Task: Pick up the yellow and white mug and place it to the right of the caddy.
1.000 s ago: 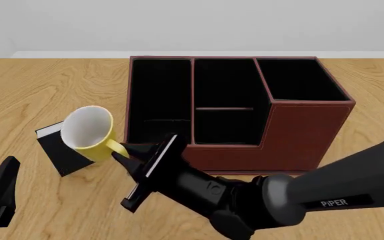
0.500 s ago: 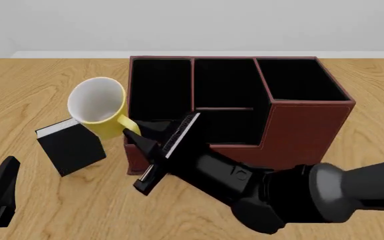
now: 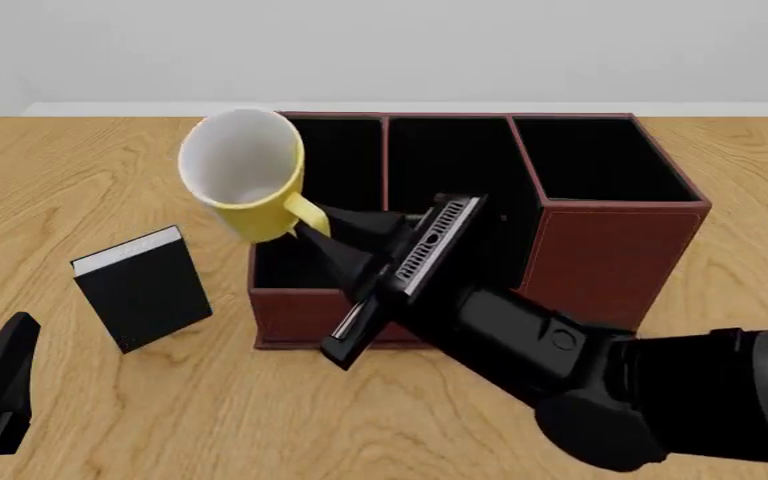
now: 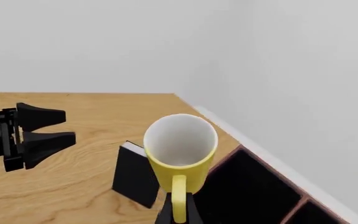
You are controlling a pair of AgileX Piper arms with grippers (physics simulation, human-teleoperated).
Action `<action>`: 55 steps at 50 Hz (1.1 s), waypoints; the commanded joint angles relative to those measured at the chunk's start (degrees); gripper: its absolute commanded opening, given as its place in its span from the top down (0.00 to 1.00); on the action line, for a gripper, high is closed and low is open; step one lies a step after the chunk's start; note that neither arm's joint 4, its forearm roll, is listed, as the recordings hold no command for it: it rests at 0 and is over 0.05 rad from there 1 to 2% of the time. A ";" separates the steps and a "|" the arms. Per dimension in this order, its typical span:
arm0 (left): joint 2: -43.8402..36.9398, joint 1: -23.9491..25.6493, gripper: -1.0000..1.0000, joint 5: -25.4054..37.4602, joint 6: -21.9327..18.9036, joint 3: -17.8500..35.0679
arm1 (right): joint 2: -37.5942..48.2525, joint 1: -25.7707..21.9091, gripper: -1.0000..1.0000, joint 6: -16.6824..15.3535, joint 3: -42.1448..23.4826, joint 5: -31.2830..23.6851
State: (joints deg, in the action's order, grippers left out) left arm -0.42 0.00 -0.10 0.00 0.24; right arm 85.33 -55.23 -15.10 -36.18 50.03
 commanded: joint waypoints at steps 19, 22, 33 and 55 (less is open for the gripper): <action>0.00 0.00 0.00 0.00 0.00 0.00 | -11.21 3.37 1.00 0.18 4.16 -4.06; 0.00 0.00 0.00 0.00 0.00 0.00 | -12.48 3.80 1.00 0.20 4.78 -4.59; 0.00 0.00 0.00 0.00 0.00 0.00 | -17.14 5.45 1.00 -0.20 6.58 -6.39; 0.00 0.00 0.00 0.00 0.00 0.00 | -26.02 12.29 1.00 -1.46 9.46 -10.33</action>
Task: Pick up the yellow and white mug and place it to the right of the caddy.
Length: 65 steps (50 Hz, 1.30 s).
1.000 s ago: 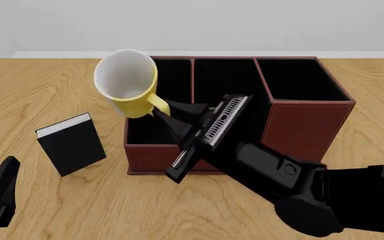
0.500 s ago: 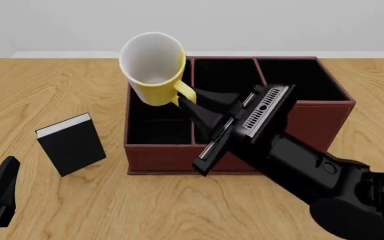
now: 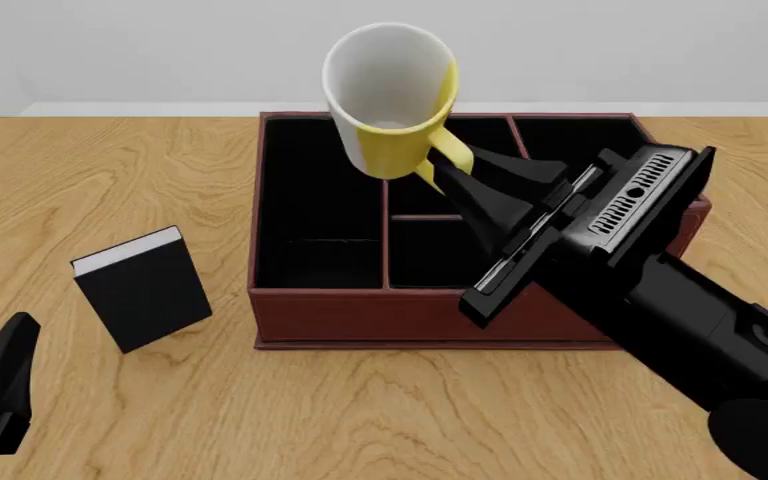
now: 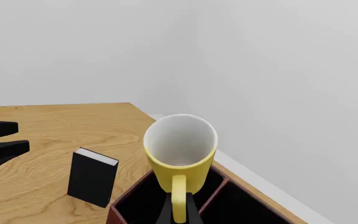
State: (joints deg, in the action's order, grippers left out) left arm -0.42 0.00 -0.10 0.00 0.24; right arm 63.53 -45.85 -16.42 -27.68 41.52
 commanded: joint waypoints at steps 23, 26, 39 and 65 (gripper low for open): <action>0.00 0.00 0.00 0.00 0.00 0.00 | -10.93 9.16 1.00 0.19 3.79 -4.58; 0.00 0.00 0.00 0.00 0.00 0.00 | -11.88 9.91 1.00 0.31 3.82 -5.40; 0.00 0.00 0.00 0.00 0.00 0.00 | -14.96 13.57 1.00 0.60 5.13 -7.23; 0.00 0.00 0.00 0.00 0.00 0.00 | -21.87 22.39 1.00 2.24 6.57 -12.69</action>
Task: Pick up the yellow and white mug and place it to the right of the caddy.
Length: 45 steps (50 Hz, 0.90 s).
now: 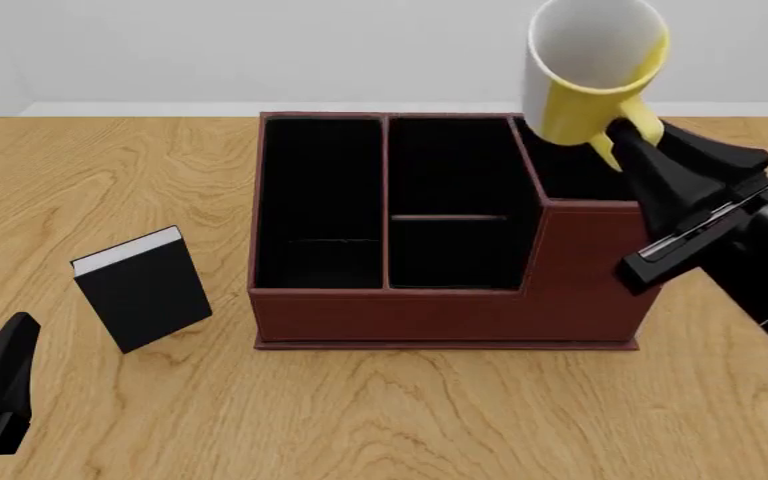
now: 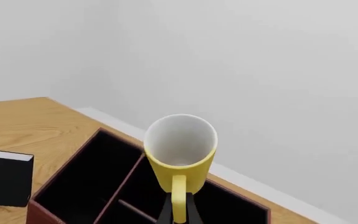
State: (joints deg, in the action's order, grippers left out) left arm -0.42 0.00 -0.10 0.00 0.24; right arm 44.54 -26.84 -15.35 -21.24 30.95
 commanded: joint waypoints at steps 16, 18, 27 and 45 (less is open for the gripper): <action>0.00 0.00 0.00 0.00 0.00 0.00 | -7.03 7.79 1.00 1.26 0.51 -5.38; 0.00 0.00 0.00 0.00 0.00 0.00 | -8.08 8.60 1.00 1.44 0.65 -6.02; 0.00 0.00 0.00 0.00 0.00 0.00 | -9.77 10.71 1.00 1.17 0.54 -7.76; 0.00 0.00 0.00 0.00 0.00 0.00 | -14.33 15.88 1.00 1.51 0.50 -12.17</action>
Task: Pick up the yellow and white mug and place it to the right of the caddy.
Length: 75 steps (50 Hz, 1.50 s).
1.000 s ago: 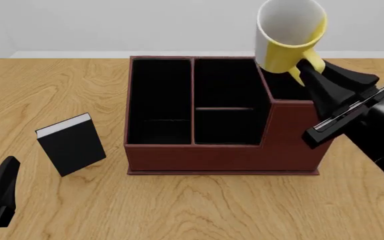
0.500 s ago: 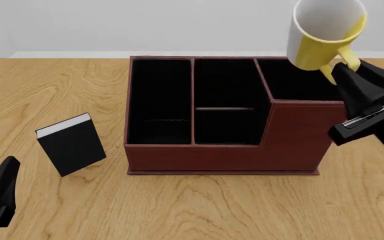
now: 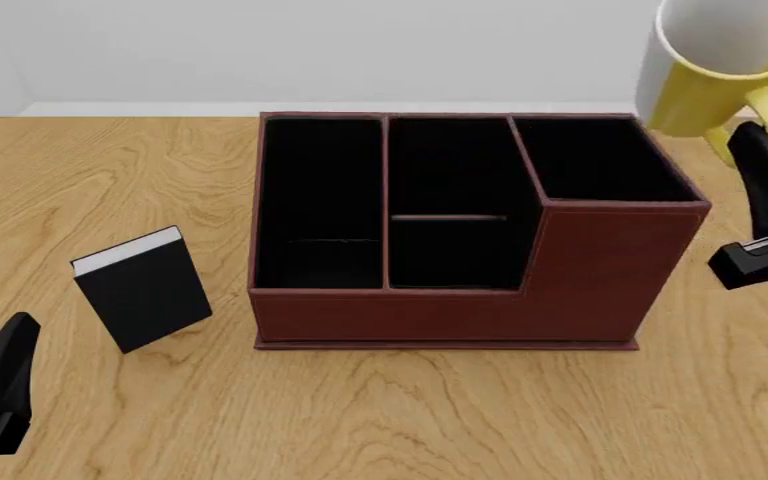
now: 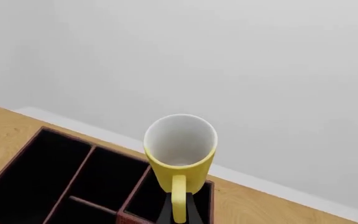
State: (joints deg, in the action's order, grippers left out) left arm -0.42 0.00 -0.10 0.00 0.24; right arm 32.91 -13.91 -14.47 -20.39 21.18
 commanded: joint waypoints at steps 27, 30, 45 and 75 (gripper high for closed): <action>0.00 0.00 0.00 0.00 0.00 0.00 | -7.88 10.93 1.00 1.65 -0.50 -7.48; 0.00 0.00 0.00 0.00 0.00 0.00 | -8.21 11.92 1.00 1.85 -0.35 -7.79; 0.00 0.00 0.00 0.00 0.00 0.00 | -8.26 15.27 1.00 2.87 0.84 -7.28; 0.00 0.00 0.00 0.00 0.00 0.00 | -1.88 20.98 1.00 5.19 5.16 0.93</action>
State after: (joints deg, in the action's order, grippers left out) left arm -0.42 0.00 -0.10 0.00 0.24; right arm 28.63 5.19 -10.47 -16.61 18.85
